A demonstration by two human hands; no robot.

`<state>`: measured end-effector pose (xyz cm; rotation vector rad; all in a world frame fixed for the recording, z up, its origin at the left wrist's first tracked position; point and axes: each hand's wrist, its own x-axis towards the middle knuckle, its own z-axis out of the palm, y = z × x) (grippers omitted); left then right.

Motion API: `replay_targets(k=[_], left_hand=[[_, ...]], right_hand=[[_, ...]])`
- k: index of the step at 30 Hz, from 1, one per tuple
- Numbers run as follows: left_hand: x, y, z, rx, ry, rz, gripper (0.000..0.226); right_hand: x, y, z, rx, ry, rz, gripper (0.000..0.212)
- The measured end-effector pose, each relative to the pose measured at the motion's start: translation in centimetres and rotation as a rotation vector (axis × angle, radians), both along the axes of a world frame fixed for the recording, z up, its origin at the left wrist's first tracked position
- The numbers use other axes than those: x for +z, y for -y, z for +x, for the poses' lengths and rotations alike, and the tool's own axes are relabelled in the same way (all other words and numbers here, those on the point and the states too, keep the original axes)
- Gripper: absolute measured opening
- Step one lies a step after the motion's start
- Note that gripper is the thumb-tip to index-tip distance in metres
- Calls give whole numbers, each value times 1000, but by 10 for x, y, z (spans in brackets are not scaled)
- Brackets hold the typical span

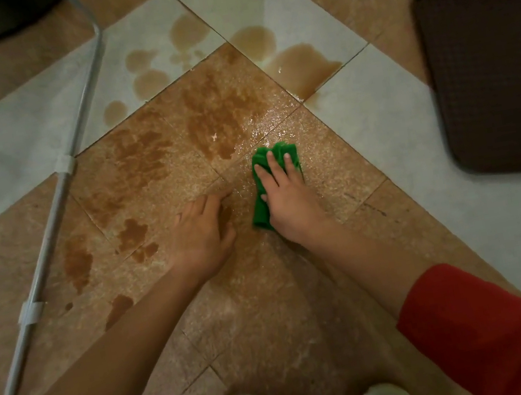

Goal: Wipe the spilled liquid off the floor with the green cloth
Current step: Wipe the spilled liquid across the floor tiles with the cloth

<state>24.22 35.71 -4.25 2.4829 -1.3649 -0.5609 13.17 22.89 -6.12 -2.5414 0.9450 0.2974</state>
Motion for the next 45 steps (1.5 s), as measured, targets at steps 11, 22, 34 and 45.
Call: replay_targets(k=[11, 22, 34, 45], left_hand=[[-7, -14, 14, 76, -23, -20, 54], [-4, -22, 26, 118, 13, -44, 52], [6, -31, 28, 116, 28, -66, 51], [2, -30, 22, 92, 29, -62, 54]], right_hand=[[-6, -23, 13, 240, 78, 66, 60], [-10, -27, 4, 640, 95, 67, 61], [-5, -62, 14, 587, 114, 61, 60], [-2, -22, -1, 331, 33, 41, 64]])
